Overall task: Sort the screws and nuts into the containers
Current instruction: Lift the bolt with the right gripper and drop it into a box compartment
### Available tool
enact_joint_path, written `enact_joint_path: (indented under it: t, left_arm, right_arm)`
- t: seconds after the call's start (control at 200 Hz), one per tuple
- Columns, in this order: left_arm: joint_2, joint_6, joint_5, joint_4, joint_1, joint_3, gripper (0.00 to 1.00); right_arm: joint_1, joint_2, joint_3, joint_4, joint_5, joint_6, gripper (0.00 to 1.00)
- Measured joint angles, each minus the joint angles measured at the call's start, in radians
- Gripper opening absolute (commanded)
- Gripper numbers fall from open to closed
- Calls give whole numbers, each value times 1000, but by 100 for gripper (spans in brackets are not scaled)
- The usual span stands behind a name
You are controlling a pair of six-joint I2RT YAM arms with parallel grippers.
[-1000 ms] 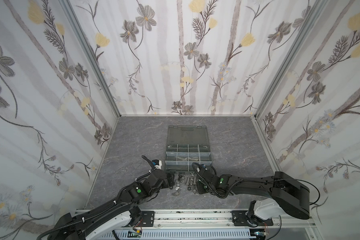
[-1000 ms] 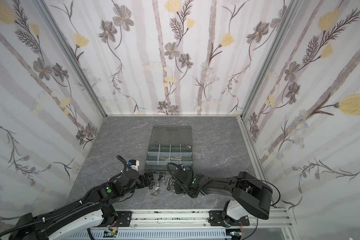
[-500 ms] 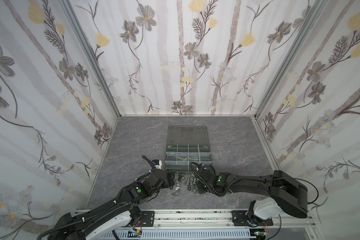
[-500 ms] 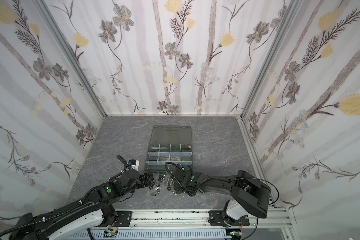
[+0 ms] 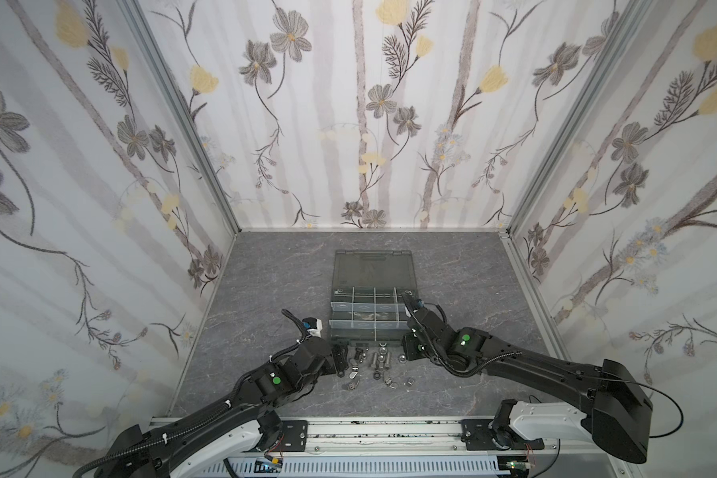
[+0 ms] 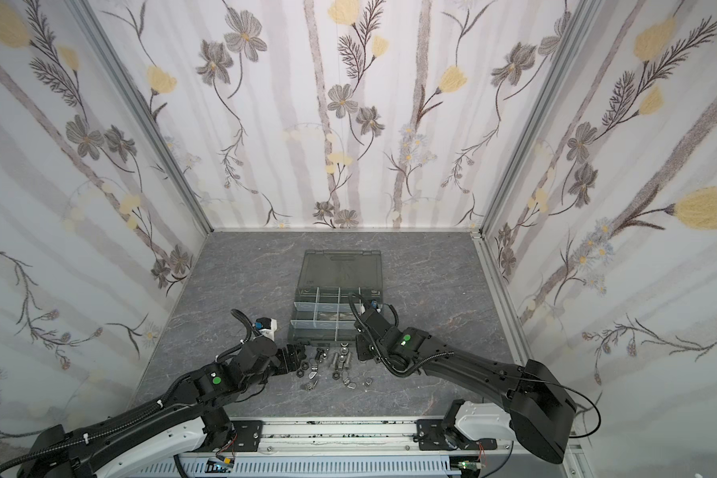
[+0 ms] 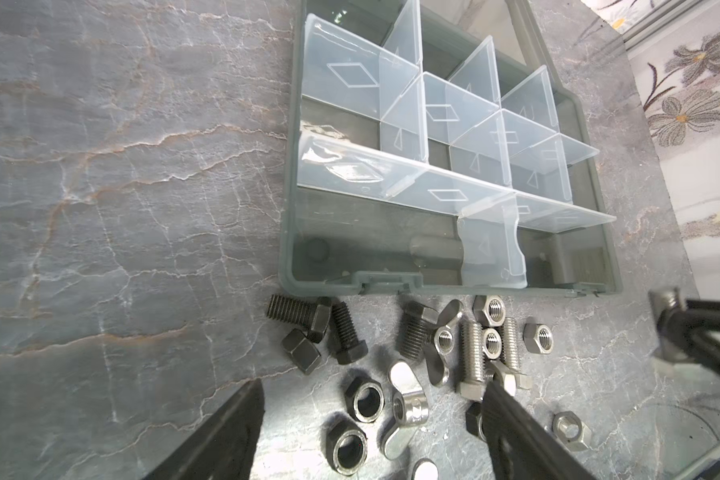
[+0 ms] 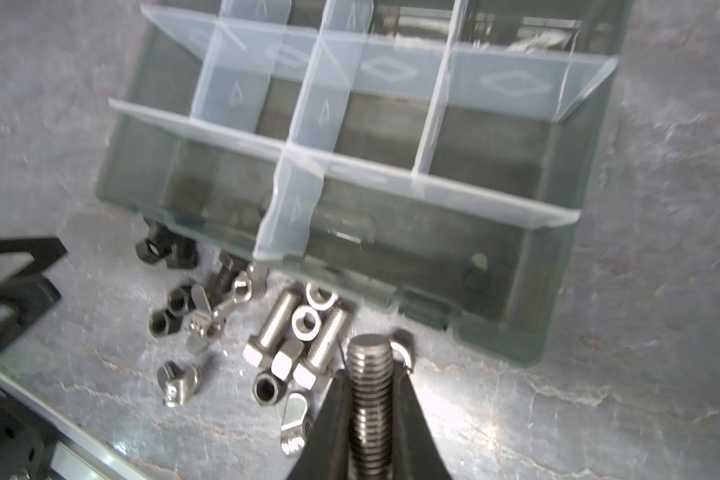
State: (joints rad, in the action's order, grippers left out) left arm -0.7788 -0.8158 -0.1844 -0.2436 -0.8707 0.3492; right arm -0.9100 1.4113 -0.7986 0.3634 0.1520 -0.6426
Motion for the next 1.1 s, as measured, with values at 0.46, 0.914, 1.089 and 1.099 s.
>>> enact_joint_path:
  t: [0.46, 0.914, 1.089, 1.099]
  left_arm:
    - [15, -10, 5, 0, 0, -4, 85]
    - [35, -26, 5, 0, 0, -21, 85]
    - [34, -27, 4, 0, 0, -21, 85]
    - [34, -27, 4, 0, 0, -21, 85]
  right_arm:
    - [64, 233, -118, -31, 2, 128, 12]
    - [65, 311, -130, -64, -9, 154, 20]
    - [65, 317, -130, -65, -11, 158, 23]
    - [65, 317, -130, -66, -11, 158, 24]
